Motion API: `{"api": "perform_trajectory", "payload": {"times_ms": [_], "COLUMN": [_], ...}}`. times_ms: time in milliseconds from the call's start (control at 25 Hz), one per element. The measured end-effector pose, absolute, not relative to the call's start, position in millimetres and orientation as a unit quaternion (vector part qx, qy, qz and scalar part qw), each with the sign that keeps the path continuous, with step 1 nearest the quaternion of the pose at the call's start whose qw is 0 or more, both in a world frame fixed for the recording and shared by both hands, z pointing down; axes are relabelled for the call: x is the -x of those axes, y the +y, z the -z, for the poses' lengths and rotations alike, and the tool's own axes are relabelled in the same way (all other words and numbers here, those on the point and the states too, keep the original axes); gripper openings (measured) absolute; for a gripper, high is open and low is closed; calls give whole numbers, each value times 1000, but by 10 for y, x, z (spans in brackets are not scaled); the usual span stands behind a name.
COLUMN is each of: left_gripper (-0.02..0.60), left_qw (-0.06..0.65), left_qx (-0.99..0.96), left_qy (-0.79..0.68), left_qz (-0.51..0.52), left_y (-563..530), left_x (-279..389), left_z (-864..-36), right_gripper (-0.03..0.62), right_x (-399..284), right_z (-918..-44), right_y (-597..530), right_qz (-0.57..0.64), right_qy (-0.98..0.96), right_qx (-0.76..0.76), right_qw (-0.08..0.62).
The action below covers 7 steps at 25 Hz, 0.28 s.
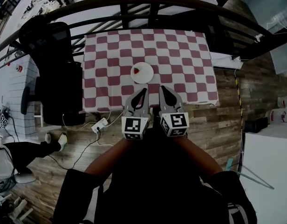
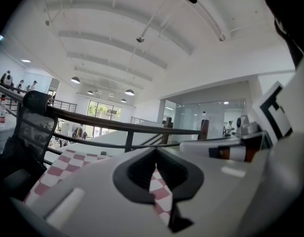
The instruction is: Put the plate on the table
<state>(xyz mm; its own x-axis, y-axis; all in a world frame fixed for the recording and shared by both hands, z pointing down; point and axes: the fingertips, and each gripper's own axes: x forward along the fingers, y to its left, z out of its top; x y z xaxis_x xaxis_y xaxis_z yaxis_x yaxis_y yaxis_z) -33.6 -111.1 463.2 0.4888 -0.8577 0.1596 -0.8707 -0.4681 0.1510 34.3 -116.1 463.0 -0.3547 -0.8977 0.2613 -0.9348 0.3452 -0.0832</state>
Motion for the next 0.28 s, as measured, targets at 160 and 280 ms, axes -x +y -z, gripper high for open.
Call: {"api": "perform_trajectory", "payload": {"times_ms": [160,280], "left_gripper": [9,9], "left_qw": [104,105], "left_qx": [-854,-850], "left_qy": [-510,-515], "left_qz": [-31,-32], "left_y": [-1086,-1050], "left_x": [364,403], "left_z": [-4620,-4624], "right_gripper": [-2,-2], "right_x": [-234,-178], "right_z": [-4601,-4611], "right_y": [-1131,-1099], "right_qz": [-96,-96], "right_qy": [-827,-831], "right_qx": [-547,-539], "right_qw": [90,97]}}
